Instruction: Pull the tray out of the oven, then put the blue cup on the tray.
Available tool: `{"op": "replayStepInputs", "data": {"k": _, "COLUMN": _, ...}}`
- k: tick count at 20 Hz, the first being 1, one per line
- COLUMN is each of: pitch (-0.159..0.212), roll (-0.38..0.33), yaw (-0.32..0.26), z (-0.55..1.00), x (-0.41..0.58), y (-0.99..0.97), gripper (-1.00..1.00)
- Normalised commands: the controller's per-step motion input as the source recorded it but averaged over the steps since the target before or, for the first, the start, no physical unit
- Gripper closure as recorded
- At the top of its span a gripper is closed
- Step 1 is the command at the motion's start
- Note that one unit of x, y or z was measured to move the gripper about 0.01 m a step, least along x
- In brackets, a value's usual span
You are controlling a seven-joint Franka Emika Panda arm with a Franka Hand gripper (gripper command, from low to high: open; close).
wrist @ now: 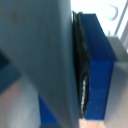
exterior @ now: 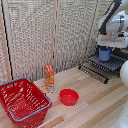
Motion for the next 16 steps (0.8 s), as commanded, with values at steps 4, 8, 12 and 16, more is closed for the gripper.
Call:
{"op": "replayStepInputs", "data": {"k": 4, "pitch": 0.000, "roll": -0.001, "yaw": -0.001, "z": 0.02, "x": -0.066, "y": 0.00, "gripper": -1.00}}
{"op": "replayStepInputs", "data": {"k": 8, "pitch": 0.020, "roll": -0.005, "yaw": -0.019, "z": 0.25, "x": 0.037, "y": 0.00, "gripper": -1.00}}
{"op": "replayStepInputs", "data": {"k": 12, "pitch": 0.002, "roll": -0.013, "yaw": -0.061, "z": 0.48, "x": 0.004, "y": 0.00, "gripper": -1.00}}
{"op": "replayStepInputs", "data": {"k": 16, "pitch": 0.001, "roll": -0.004, "yaw": -0.087, "z": 0.78, "x": 0.032, "y": 0.01, "gripper": -1.00}}
